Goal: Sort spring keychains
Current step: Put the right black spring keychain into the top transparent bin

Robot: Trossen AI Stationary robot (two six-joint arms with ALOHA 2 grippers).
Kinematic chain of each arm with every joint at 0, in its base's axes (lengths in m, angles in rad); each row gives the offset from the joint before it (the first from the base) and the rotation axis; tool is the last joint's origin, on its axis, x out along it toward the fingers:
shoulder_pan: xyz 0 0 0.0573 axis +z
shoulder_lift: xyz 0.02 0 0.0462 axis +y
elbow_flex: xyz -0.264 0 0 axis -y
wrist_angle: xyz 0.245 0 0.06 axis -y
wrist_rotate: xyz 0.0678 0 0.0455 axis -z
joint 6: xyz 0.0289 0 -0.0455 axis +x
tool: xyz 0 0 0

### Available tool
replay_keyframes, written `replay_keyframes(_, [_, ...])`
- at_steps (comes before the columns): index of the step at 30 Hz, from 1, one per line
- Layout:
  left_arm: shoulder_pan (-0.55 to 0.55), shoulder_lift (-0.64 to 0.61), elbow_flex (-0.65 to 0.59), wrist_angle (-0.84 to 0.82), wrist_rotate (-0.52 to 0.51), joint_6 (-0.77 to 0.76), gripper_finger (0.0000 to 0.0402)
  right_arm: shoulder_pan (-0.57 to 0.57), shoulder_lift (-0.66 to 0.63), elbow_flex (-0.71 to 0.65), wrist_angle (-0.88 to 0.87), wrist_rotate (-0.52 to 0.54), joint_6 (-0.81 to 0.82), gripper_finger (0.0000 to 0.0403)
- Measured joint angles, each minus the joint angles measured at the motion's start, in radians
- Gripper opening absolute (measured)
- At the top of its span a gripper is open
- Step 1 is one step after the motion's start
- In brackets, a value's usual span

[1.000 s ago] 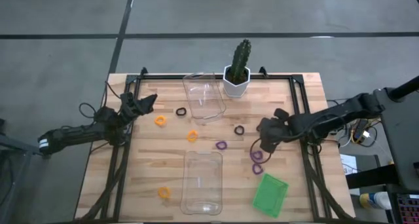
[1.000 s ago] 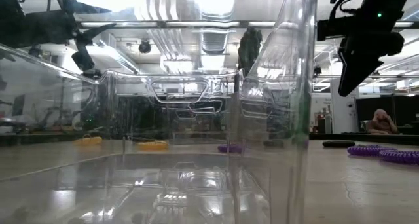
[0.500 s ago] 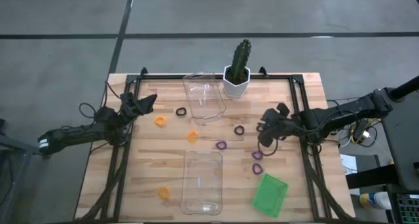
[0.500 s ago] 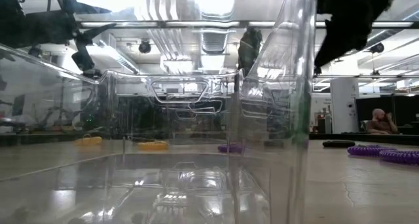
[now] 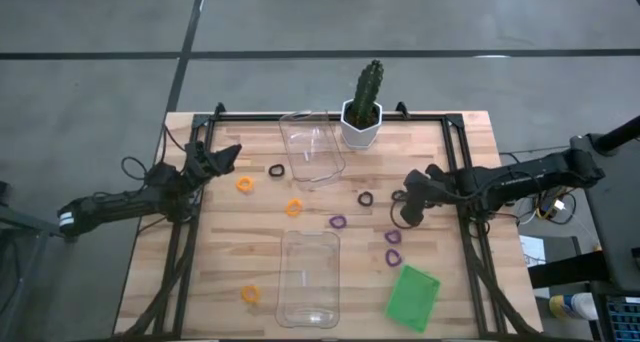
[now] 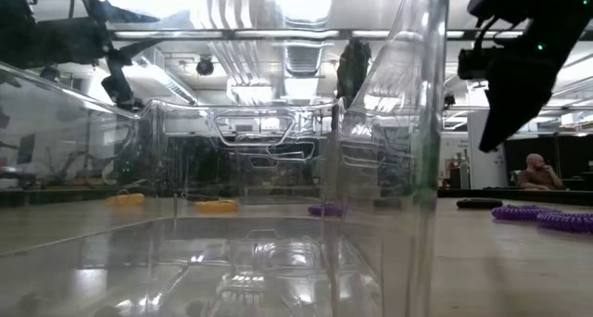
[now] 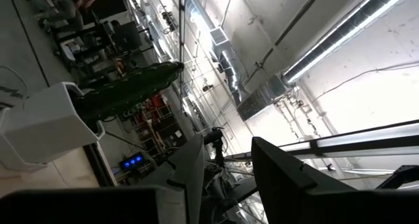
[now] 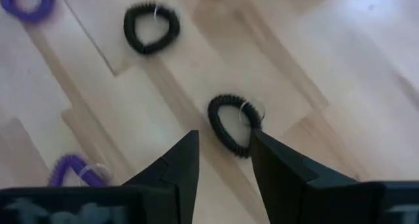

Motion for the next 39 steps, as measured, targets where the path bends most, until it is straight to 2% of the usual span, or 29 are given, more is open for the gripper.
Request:
replay_keyframes(5, [0.0, 0.0, 0.0, 0.0, 0.0, 0.0, 0.0121, -0.021, 0.035, -0.043, 0.045, -0.022, -0.04, 0.0125])
replay_keyframes(10, [0.0, 0.0, 0.0, -0.003, 0.0, 0.0, 0.0121, -0.04, 0.086, -0.071, 0.095, -0.122, -0.169, 0.0109])
replay_keyframes(19, [0.0, 0.0, 0.0, -0.006, 0.0, 0.0, 0.0121, -0.082, 0.209, -0.035, 0.107, -0.132, -0.335, 0.0102])
replay_keyframes(26, [0.0, 0.001, 0.0, -0.008, 0.0, 0.0, 0.0121, -0.127, 0.3, -0.016, 0.12, -0.164, -0.36, 0.0109])
replay_keyframes(36, [0.0, 0.003, 0.0, -0.038, 0.0, 0.0, 0.0121, -0.137, 0.326, 0.009, 0.126, -0.157, -0.392, 0.0094])
replay_keyframes(39, [0.0, 0.004, 0.0, -0.045, 0.0, 0.0, 0.0121, -0.137, 0.311, 0.035, 0.138, -0.156, -0.448, 0.0089])
